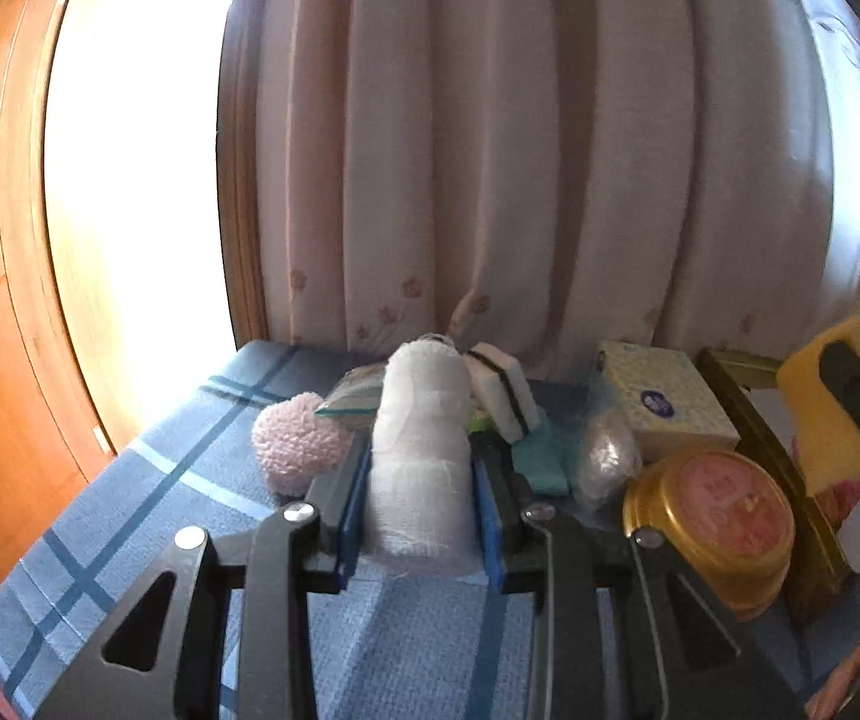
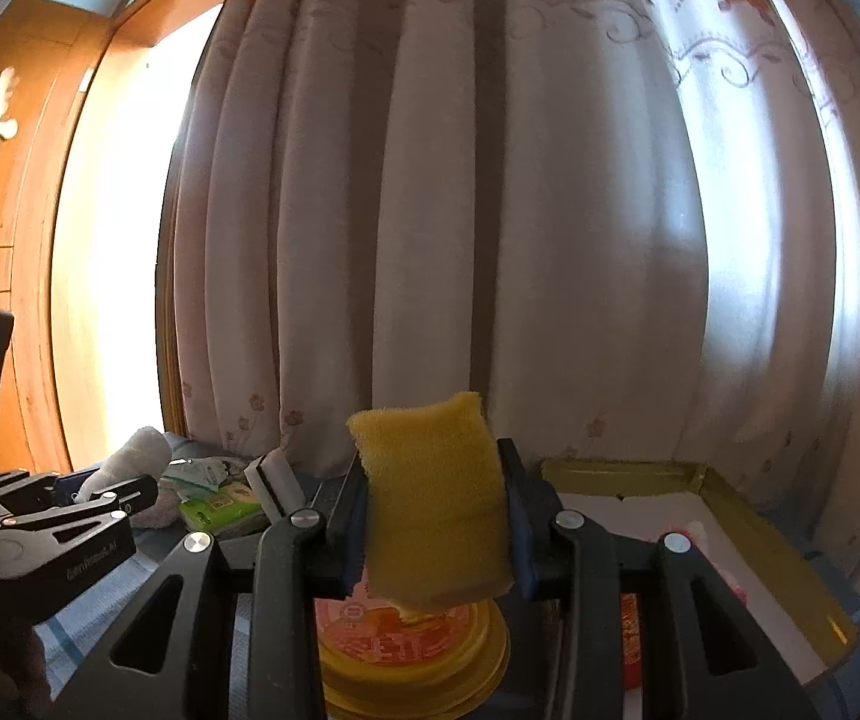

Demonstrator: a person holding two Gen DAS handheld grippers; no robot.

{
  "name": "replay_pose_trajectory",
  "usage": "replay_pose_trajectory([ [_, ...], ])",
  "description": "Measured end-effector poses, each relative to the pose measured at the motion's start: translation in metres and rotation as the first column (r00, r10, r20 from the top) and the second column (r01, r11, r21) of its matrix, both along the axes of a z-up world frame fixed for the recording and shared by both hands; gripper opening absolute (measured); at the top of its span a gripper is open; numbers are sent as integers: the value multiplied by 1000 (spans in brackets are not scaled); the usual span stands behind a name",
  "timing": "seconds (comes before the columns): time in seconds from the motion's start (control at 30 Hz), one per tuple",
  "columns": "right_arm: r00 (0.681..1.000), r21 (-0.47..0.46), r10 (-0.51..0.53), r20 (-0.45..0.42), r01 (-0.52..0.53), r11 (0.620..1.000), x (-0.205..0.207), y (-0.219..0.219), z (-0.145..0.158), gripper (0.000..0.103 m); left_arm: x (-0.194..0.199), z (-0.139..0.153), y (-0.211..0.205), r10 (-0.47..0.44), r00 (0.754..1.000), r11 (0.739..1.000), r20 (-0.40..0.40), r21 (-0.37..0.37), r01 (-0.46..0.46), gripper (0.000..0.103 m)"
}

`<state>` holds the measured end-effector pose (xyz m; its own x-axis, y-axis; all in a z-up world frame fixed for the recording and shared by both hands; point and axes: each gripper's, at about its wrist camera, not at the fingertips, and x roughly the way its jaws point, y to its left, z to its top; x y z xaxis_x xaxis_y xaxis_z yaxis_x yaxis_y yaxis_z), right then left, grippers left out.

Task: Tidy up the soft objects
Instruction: 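Grasp the white gauze roll with the left gripper while the right gripper holds the sponge, then carry the gauze roll and sponge into the gold tray and release both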

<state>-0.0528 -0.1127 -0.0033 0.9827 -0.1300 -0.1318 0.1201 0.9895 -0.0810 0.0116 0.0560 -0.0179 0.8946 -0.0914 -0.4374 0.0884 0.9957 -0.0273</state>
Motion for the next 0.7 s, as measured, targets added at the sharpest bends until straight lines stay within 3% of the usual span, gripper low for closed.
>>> replay_pose_trajectory([
  [0.33,998,-99,-42,39,45,994,-14,-4,-3,40,-17,-1,-20,-30,999,999,29,39,28,31],
  [0.7,995,-61,-103,16,104,993,-19,-38,-3,40,-24,-3,-54,-103,995,994,10,25,103,31],
])
